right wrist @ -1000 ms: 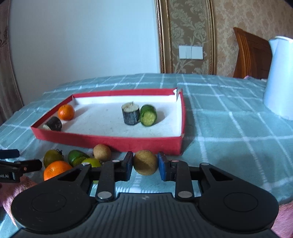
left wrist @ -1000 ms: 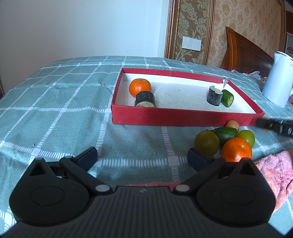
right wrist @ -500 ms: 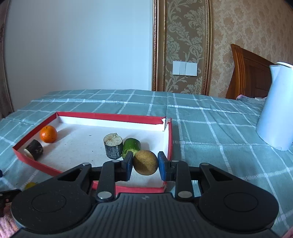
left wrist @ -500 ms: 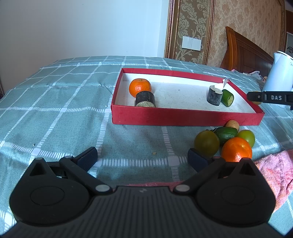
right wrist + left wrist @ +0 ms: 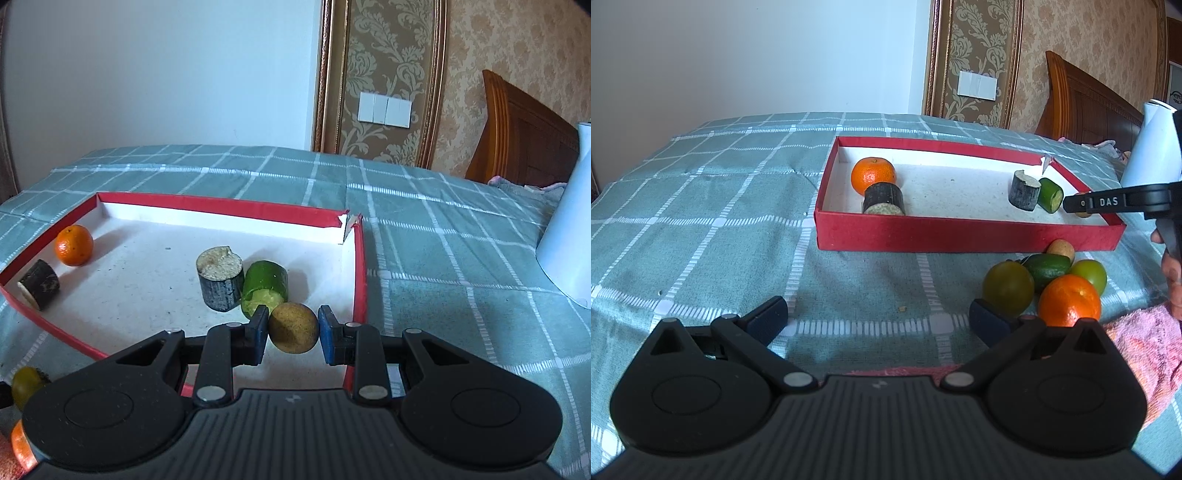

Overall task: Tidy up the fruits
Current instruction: 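Carry the brown round fruit into the tray beside the cucumber chunk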

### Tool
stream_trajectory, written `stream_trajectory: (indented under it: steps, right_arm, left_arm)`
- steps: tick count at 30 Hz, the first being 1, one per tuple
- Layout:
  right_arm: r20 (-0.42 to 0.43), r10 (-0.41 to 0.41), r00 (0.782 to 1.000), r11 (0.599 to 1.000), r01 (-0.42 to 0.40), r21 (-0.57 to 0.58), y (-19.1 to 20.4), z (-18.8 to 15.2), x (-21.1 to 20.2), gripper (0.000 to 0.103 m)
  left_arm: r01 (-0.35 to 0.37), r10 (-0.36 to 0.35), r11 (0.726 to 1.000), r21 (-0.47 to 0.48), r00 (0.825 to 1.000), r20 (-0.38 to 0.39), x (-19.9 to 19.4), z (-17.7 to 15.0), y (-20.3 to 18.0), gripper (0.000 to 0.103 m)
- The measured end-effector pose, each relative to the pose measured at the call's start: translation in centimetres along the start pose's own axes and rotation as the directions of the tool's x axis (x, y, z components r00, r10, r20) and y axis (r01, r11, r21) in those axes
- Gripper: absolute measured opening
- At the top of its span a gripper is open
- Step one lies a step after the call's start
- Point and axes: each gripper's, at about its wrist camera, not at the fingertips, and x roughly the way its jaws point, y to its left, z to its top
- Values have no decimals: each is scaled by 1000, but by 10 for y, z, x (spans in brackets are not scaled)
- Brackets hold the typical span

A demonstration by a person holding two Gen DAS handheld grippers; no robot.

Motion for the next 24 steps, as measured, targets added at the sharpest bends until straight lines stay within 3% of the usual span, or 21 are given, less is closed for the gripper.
stream_trajectory:
  steps: [24]
  right_arm:
    - [-24,9,1000,1000,-10,-14,3,-2,13,29]
  left_arm:
    - [-10,10,1000,13,1000,-5,2,0,-2,103]
